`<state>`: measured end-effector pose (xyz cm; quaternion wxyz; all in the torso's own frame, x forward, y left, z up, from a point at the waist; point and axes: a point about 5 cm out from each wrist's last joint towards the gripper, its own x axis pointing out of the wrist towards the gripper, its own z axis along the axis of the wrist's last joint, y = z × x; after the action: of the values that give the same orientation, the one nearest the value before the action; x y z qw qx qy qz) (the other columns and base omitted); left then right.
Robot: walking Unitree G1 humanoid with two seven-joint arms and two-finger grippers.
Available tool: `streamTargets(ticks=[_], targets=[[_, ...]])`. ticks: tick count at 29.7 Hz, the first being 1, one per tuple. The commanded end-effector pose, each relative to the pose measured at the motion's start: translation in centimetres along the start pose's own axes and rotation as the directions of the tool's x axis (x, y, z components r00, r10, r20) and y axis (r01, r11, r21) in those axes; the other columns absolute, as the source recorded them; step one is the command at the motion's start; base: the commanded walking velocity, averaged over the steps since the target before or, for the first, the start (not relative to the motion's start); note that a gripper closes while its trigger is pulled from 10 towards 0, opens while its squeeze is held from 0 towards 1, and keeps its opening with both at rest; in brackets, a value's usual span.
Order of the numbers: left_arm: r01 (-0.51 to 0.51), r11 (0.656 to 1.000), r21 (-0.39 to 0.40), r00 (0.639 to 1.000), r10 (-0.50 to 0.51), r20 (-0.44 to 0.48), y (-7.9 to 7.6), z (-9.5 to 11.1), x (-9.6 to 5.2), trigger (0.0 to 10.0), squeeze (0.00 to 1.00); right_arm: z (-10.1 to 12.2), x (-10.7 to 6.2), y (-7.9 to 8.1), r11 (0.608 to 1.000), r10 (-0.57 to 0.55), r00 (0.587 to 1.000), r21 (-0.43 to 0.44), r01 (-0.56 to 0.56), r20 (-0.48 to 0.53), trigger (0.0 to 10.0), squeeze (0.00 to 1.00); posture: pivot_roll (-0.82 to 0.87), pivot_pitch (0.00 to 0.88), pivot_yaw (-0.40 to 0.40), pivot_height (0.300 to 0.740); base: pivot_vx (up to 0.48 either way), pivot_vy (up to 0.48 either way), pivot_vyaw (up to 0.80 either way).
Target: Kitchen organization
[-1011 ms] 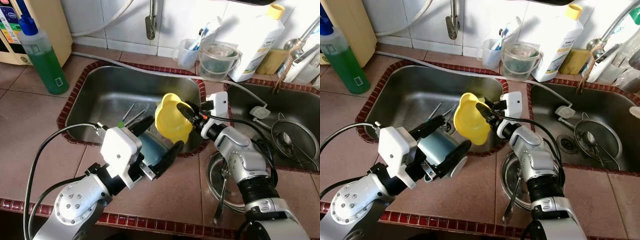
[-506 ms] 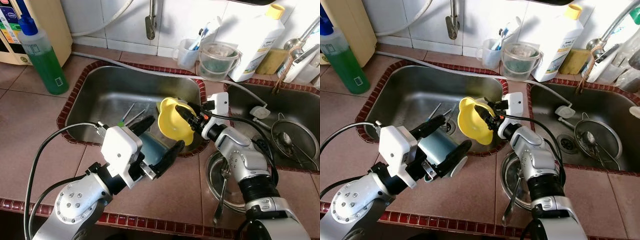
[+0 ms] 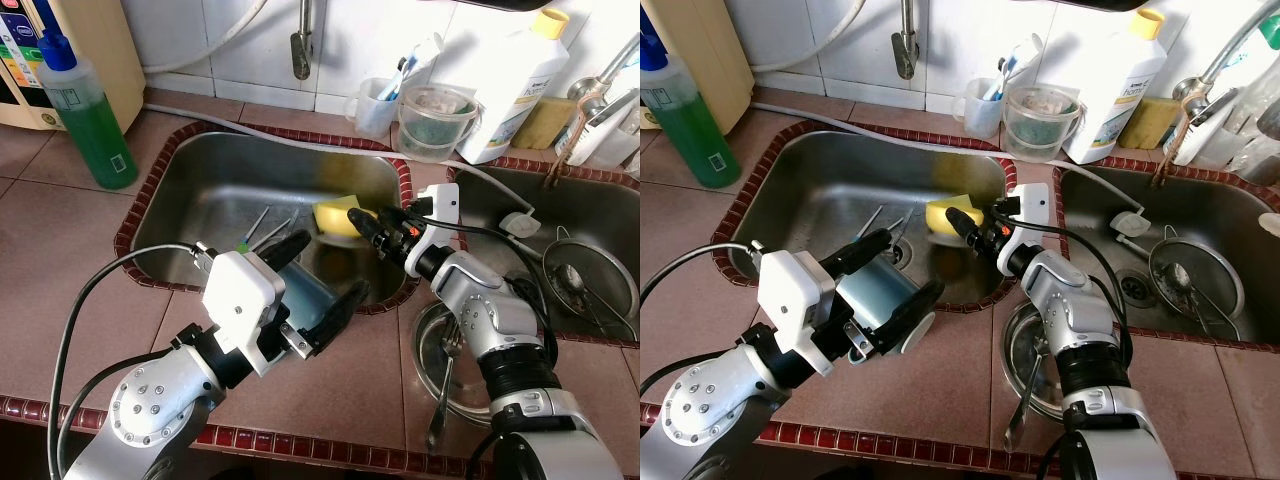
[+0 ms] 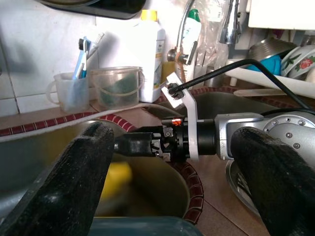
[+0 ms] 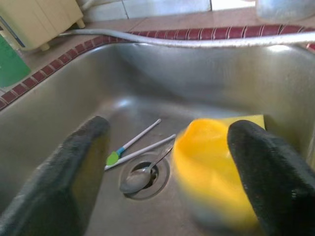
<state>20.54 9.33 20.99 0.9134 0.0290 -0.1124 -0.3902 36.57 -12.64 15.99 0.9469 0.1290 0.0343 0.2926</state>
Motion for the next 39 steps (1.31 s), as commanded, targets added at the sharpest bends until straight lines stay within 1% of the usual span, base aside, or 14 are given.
streamTargets(ticks=[1, 2, 3, 6, 9, 11, 16, 19, 24, 25, 26, 29, 36, 39], targets=[[0.015, 1.000, 0.000, 1.000, -0.015, 0.012, -0.3, 0.2, 0.0, 10.0, 0.00, 0.4, -0.2, -0.2, 1.000, -0.006, 1.000, -0.019, 0.006, 0.020, 10.0, 1.00, -0.05, 0.171, -0.083, 0.740, 0.000, 0.000, 0.00], [0.014, 1.000, 0.001, 1.000, -0.014, 0.011, -0.3, 0.2, 0.0, 10.0, 0.00, 0.5, -0.2, -0.2, 1.000, -0.001, 1.000, -0.029, 0.002, 0.030, 10.0, 0.21, -0.05, 0.171, -0.083, 0.740, 0.000, 0.000, 0.00], [0.012, 1.000, 0.003, 1.000, -0.012, 0.012, -0.2, 0.2, 0.0, 10.0, 0.00, 0.9, -0.3, -0.2, 0.999, 0.002, 0.999, -0.036, 0.000, 0.051, 10.0, 0.00, -0.05, 0.171, -0.083, 0.740, 0.000, 0.000, 0.00], [0.004, 1.000, 0.008, 1.000, -0.004, 0.012, 0.1, 0.2, 0.1, 10.0, 0.00, 1.6, -0.4, -0.5, 0.999, -0.027, 0.995, -0.041, 0.031, 0.097, 10.0, 0.00, -0.05, 0.163, -0.084, 0.740, 0.000, 0.000, 0.00], [-0.017, 1.000, 0.014, 1.000, 0.017, 0.014, 0.5, 0.1, 0.1, 10.0, 0.00, 2.8, -0.7, -0.7, 0.995, -0.043, 0.987, -0.082, 0.056, 0.152, 10.0, 0.00, -0.05, 0.147, -0.086, 0.740, 0.000, 0.000, 0.00], [-0.031, 0.999, 0.018, 0.999, 0.031, 0.022, 1.0, 0.1, 0.2, 10.0, 0.00, 3.8, -1.1, -1.1, 0.992, -0.077, 0.975, -0.085, 0.096, 0.207, 10.0, 0.00, -0.05, 0.137, -0.088, 0.740, 0.000, 0.000, 0.00], [-0.052, 0.998, 0.023, 0.998, 0.052, 0.026, 1.6, 0.1, 0.4, 10.0, 0.00, 4.4, -1.6, -1.3, 0.989, -0.099, 0.961, -0.084, 0.125, 0.259, 10.0, 0.00, -0.05, 0.121, -0.086, 0.740, 0.000, 0.000, 0.00], [-0.062, 0.998, 0.025, 0.998, 0.061, 0.031, 2.0, 0.0, 0.6, 10.0, 0.00, 4.8, -1.9, -1.0, 0.987, -0.096, 0.950, -0.098, 0.130, 0.296, 10.0, 0.00, -0.05, 0.115, -0.083, 0.740, 0.000, 0.000, 0.00], [-0.118, 0.993, 0.023, 0.992, 0.117, 0.043, 3.5, -0.2, 1.0, 10.0, 0.00, 5.8, -2.6, -0.3, 0.980, -0.088, 0.920, -0.133, 0.149, 0.382, 10.0, 0.00, -0.06, 0.087, -0.085, 0.740, 0.000, 0.000, 0.00], [-0.126, 0.992, 0.024, 0.991, 0.125, 0.045, 3.6, -0.2, 1.0, 10.0, 0.00, 5.8, -2.6, -0.3, 0.980, -0.093, 0.918, -0.125, 0.152, 0.386, 10.0, 0.00, -0.06, 0.087, -0.085, 0.740, 0.000, 0.000, 0.00], [-0.149, 0.988, 0.033, 0.988, 0.148, 0.046, 4.2, -0.4, 1.0, 10.0, 0.00, 5.9, -2.9, 0.0, 0.976, -0.085, 0.911, -0.148, 0.157, 0.404, 10.0, 0.00, -0.06, 0.079, -0.088, 0.740, 0.000, 0.000, 0.00], [-0.178, 0.983, 0.033, 0.983, 0.176, 0.049, 4.8, -0.6, 1.0, 10.0, 0.00, 5.9, -3.2, 0.3, 0.971, -0.078, 0.905, -0.175, 0.164, 0.418, 10.0, 0.00, -0.06, 0.075, -0.090, 0.740, 0.000, 0.000, 0.00], [-0.295, 0.954, 0.055, 0.954, 0.292, 0.064, 7.3, -1.0, 1.0, 10.0, 0.00, 5.7, -3.6, 1.1, 0.961, -0.125, 0.876, -0.164, 0.224, 0.465, 10.0, 0.00, -0.06, 0.045, -0.083, 0.740, 0.000, 0.000, 0.00], [-0.320, 0.946, 0.062, 0.947, 0.316, 0.057, 7.8, -1.3, 1.1, 10.0, 0.00, 5.3, -3.7, 1.5, 0.962, -0.139, 0.871, -0.145, 0.232, 0.471, 10.0, 0.00, -0.06, 0.042, -0.082, 0.740, 0.000, 0.000, 0.00]])
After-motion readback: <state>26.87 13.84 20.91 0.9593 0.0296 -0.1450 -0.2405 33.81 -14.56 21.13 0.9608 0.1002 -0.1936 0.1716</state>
